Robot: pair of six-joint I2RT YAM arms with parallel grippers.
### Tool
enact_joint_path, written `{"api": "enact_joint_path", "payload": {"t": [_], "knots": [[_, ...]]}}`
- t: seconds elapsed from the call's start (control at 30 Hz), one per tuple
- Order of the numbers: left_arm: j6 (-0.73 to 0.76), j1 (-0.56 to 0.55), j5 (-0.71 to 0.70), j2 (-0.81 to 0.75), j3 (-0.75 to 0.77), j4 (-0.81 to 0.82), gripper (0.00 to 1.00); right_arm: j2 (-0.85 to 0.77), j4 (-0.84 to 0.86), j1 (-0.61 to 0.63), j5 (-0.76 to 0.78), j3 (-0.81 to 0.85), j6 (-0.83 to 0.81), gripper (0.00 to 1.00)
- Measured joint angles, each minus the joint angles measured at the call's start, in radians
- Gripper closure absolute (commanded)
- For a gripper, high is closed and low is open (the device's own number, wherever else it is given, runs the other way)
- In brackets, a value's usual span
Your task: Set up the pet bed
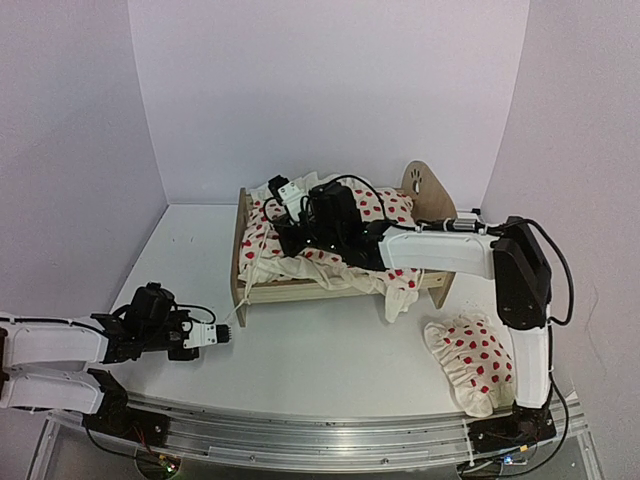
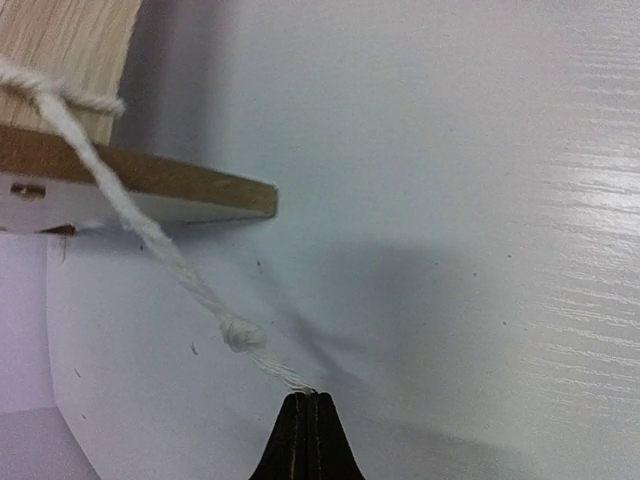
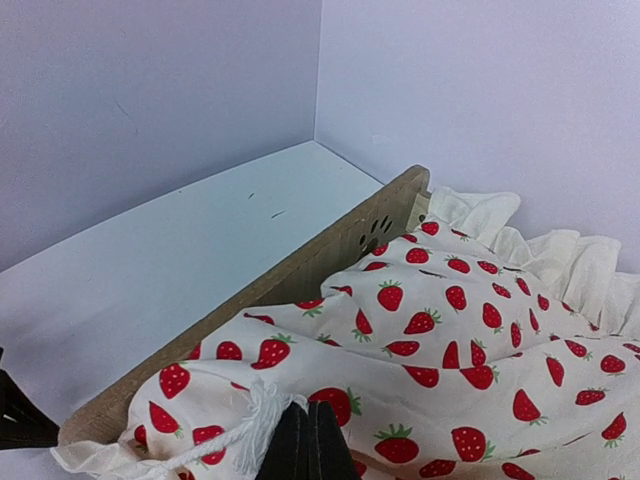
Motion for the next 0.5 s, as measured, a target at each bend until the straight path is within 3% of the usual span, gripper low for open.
{"api": "enact_joint_path", "payload": {"t": [0.27,0.5], "knots": [[0.204,0.0,0.077,0.059,-0.06,0.157,1.0,0.128,-0.03,-0.045,-0.015,0.141,0.007,1.0],[0.203,0.002,0.078,0.112,-0.058,0.2,1.0,0.118,-0.003,-0.054,-0.103,0.112,0.031,1.0]]}}
